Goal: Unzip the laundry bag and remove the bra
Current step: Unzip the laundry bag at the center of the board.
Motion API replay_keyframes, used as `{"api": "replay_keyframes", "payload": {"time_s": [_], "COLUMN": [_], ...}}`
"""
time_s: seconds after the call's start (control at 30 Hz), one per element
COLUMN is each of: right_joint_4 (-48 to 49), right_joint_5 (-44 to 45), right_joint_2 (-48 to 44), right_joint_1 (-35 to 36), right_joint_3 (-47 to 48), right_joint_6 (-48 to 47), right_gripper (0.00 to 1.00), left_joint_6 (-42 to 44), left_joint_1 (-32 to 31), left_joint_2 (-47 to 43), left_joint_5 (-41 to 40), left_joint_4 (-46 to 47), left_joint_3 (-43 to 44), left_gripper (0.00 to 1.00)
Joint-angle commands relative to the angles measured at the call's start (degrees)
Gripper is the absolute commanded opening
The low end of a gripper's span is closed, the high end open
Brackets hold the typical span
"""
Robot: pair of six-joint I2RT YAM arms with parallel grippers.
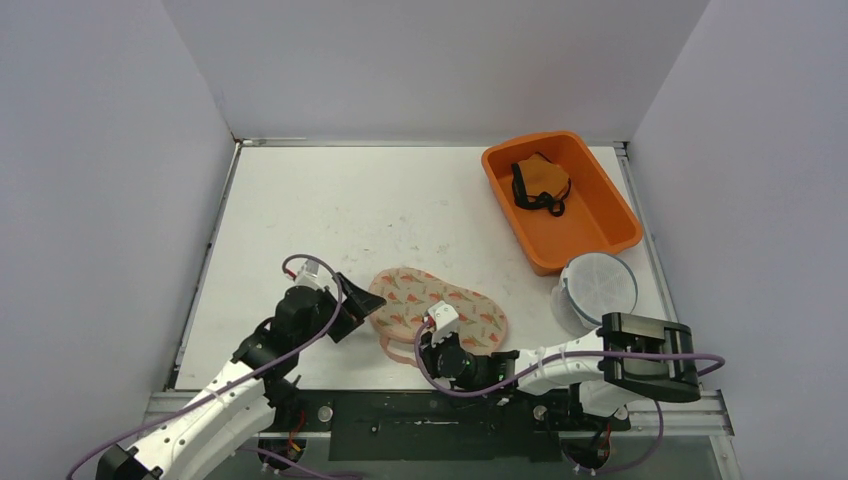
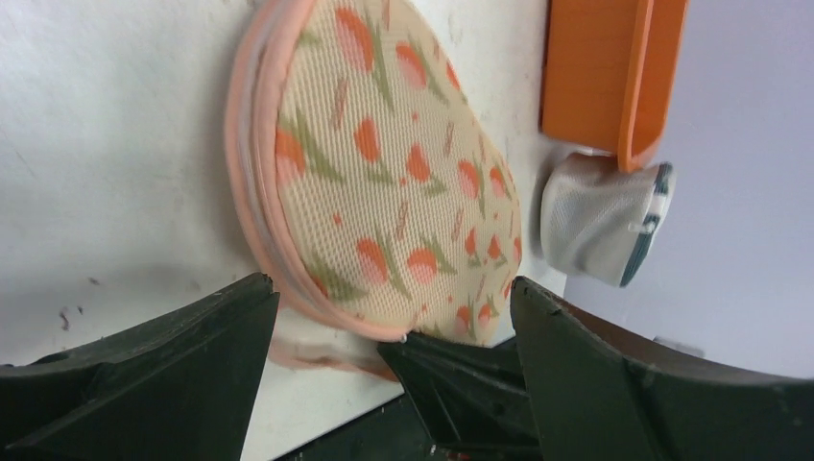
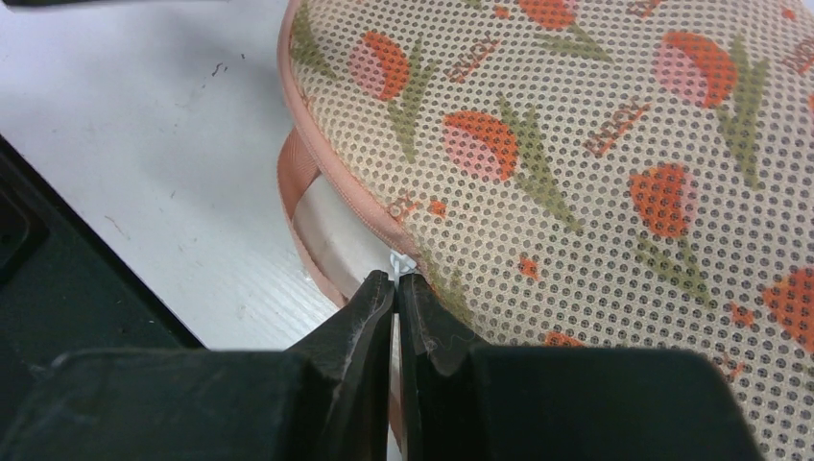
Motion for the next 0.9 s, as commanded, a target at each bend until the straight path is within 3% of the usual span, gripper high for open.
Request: {"api": "replay_keyframes", "payload": {"time_s": [0.0,0.2,0.33,0.53,0.87], "right_joint_4": [4.19,3.76,3.02,1.99,-0.39], "right_joint_5": [-1.24,-1.38,-0.89,-0.14,-0.51], "right_joint_2": [1.31,1.03,-0.23,-2.13,-5.91], "right_joint_1": [-0.09,-0.02,0.05,0.5,1.6], "right_joint_3": [2.96,3.2,2.6,1.26,-0.46], "right_joint_6": [-1.18,-1.32,-1.03,-0.3,0.99], "right_gripper": [0.05,0.05,0.05,0.05,0.05], "left_joint_6": [-8.11,-11.21,-12.01,-11.37,-10.43], "left_joint_1": [-6.02,-14.71,-16.65,-17.04,-15.9], "left_joint_2": [-2.3,4.99,11.86,17.88,18.59], "left_joint_5": [-0.01,-4.93,-4.77,-6.77,-13.31], "left_joint_4": [2.92,9.42,16.3,18.54,15.15], "left_joint_3": [-3.17,-2.13,-2.01,-1.35,-0.72], "left_gripper": [0.9,0.87,0.85,0.8,0.44]}}
